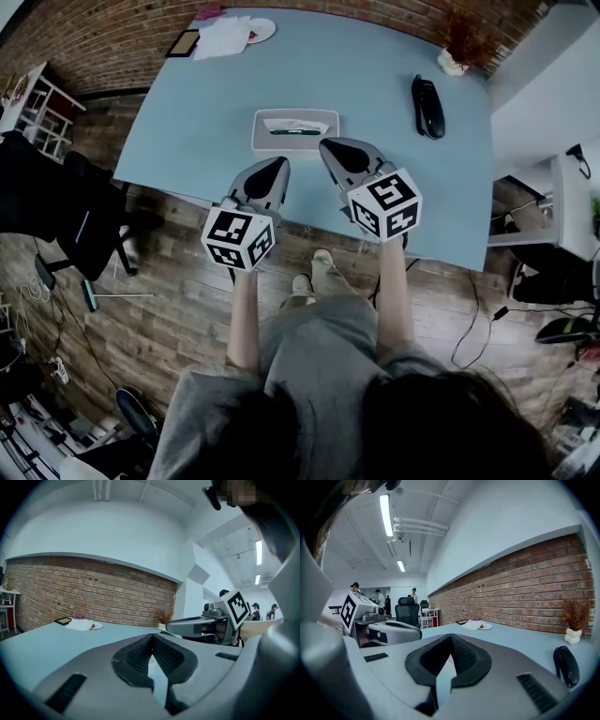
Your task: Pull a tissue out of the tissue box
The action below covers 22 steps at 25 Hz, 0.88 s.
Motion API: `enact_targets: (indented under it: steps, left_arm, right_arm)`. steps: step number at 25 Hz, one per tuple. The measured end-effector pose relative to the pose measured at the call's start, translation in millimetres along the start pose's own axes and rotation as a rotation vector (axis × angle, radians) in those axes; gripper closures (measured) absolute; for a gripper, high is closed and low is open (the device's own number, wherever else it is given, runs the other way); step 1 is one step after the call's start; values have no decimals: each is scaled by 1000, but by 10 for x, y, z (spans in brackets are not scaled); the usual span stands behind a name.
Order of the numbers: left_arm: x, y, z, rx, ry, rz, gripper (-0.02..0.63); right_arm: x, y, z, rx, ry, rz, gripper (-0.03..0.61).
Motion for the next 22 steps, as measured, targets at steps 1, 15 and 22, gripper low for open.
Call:
enact_targets:
  steps: [1, 15, 22]
  left_arm:
    - [45, 10, -29, -4, 8, 2, 611]
    - [353, -134, -283, -61, 120, -26, 611]
    - [403, -188, -440, -83, 117, -51, 611]
  right_arm:
    - [47, 19, 42, -12, 5, -10, 580]
    - [512, -10, 483, -106, 76, -157, 578]
    - [710, -32, 473, -125, 73, -208, 577]
Point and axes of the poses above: the fingertips, and each gripper's own axes: x forward along the fingers, z to its right, y out of its top, the point moved 6 cm from there along -x, backward along the fingers, and after that the axes turned 5 degrees about x, right-handed, at the moved point
